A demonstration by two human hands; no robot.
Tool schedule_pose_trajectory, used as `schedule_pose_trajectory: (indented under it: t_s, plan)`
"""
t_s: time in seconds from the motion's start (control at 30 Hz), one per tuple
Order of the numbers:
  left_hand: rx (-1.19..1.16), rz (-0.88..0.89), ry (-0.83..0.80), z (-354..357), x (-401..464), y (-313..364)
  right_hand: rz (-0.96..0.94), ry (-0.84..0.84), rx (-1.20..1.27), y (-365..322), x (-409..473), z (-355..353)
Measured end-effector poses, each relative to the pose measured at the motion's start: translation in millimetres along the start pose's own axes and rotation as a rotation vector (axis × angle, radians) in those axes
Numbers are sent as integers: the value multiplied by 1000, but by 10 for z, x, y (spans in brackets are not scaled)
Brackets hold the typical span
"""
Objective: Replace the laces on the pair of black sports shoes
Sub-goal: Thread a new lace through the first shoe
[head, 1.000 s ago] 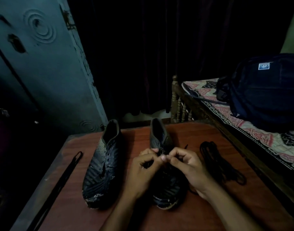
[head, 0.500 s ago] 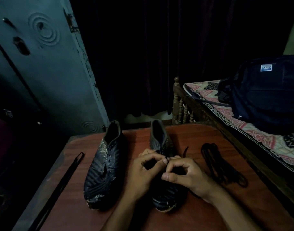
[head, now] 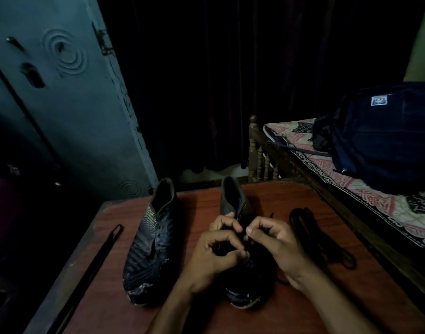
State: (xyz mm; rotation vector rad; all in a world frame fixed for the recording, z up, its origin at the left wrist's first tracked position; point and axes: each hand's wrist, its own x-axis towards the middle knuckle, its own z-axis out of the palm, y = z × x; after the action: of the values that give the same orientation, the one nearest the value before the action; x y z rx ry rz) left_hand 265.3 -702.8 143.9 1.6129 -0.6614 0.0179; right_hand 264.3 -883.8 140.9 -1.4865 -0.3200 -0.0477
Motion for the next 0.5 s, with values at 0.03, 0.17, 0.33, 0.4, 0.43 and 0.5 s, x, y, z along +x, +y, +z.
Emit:
schedule_pose_trajectory:
  t_s: [0.03,0.17,0.33,0.4,0.43,0.5]
  plan:
    - [-28,4,4,-5,-1,5,-11,-13,9,-13,-3,-4]
    - [-132,8,62,-12,17,-41,-52,-59,5,-30,-8,-10]
    - [-514,-149,353,-10,17,40,-101,46,-140,28,-5,-14]
    - [-638,-188,482,-45,20,142,-98,98,-267,68,6,-27]
    - [-655,-184,543,-59,23,202,-106,121,-324,75,4,-31]
    - [-581,-195,631,-64,-3,338,-139,147,-432,75,6,-25]
